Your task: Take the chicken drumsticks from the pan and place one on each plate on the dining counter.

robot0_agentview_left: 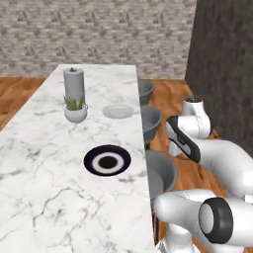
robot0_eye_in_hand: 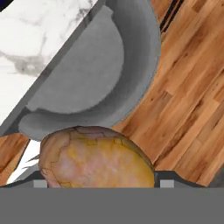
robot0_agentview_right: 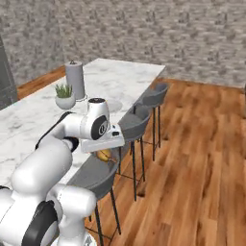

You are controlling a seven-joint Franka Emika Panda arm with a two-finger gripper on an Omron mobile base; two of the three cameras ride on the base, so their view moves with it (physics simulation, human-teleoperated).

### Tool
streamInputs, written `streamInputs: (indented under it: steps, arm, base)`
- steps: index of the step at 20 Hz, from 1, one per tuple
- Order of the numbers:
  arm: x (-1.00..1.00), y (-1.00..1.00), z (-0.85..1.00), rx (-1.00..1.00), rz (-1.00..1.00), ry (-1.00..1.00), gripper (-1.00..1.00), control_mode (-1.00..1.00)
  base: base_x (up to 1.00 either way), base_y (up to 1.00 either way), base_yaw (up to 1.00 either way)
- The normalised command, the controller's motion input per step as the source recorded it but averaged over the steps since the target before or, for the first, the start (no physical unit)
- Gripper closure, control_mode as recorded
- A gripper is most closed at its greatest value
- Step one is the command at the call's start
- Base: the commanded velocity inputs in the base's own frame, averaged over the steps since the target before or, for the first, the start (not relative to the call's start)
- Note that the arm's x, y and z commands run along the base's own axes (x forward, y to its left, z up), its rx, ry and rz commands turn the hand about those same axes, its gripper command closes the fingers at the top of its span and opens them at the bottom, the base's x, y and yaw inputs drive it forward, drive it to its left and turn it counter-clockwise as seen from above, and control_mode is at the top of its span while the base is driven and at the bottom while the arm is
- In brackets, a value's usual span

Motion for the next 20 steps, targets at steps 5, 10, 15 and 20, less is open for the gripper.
streamInputs:
  steps: [5,10,15,20]
  arm:
    - [0.0,0.0,0.0,0.0,0.0,0.0,1.0,1.0]
    - [0.0,0.0,0.0,0.0,0.0,0.0,1.0,1.0]
    - [0.0,0.0,0.0,0.0,0.0,0.0,1.0,1.0]
    - [0.0,0.0,0.0,0.0,0.0,0.0,1.0,1.0]
  base:
    - [0.4,-0.27,0.77]
    - [0.36,-0.26,0.67]
    - [0.28,-0.15,0.35]
    - [0.16,0.0,0.0]
